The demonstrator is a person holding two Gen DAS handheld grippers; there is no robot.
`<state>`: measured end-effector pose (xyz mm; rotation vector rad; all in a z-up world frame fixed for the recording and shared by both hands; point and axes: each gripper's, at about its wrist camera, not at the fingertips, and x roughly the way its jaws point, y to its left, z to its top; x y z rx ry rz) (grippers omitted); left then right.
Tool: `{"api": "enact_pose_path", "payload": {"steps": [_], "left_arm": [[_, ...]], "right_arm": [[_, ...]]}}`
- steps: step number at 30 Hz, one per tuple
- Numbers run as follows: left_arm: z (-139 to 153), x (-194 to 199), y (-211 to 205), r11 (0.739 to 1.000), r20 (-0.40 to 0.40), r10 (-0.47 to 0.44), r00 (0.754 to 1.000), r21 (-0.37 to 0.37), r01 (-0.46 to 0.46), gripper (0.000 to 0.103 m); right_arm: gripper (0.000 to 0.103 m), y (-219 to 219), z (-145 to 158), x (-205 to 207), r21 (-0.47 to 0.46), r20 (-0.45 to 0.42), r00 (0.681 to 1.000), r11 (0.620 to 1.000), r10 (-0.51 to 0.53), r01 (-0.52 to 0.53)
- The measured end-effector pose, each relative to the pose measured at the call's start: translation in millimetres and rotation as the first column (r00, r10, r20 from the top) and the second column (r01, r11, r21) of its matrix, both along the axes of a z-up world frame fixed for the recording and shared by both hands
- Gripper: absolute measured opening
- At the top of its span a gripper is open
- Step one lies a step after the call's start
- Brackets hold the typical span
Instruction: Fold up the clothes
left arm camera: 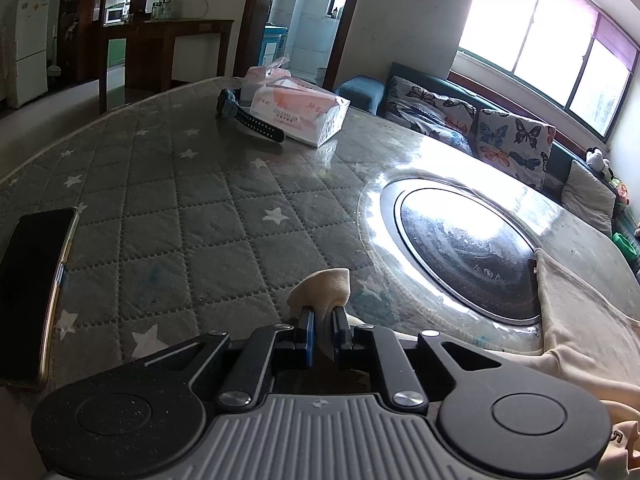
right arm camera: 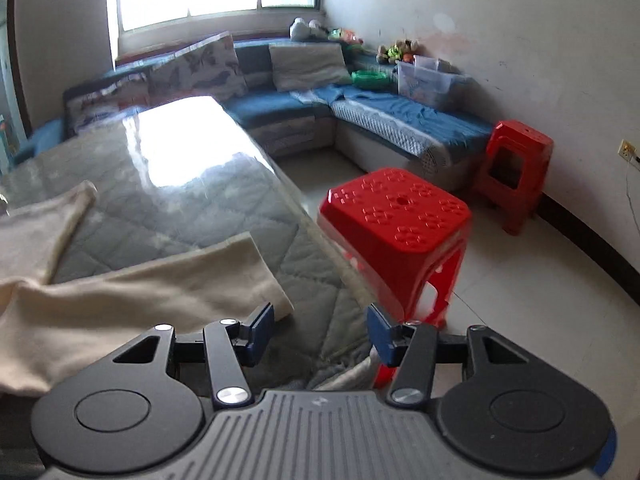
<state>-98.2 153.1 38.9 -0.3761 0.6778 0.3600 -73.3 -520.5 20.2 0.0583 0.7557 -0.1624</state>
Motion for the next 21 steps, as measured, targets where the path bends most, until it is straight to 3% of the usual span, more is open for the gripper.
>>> {"api": "enact_pose_path", "payload": {"steps": [8, 15, 21], "left_arm": [[-7.2, -1.6, 3.1, 1.0, -0.02, 0.026, 0.999, -0.007, -0.026, 0.012], [-12.0, 0.5, 5.7, 0.999, -0.03, 0.046, 0.998, -0.01, -0.047, 0.015], [-9.4, 0.1, 5.1, 0.997, -0.043, 0.077, 0.996, 0.02, -0.076, 0.03]], "right_arm": [[0.047, 1.7, -3.5, 12.8, 0.045, 0.018, 0.999, 0.998, 0.048, -0.048], [0.047, 11.8, -10.2, 43.4, -0.005, 0.014, 0.997, 0.997, 0.076, -0.076], [0.046, 13.7, -8.4, 60.4, -0.039, 0.011, 0.994, 0.994, 0.104, -0.104]]}}
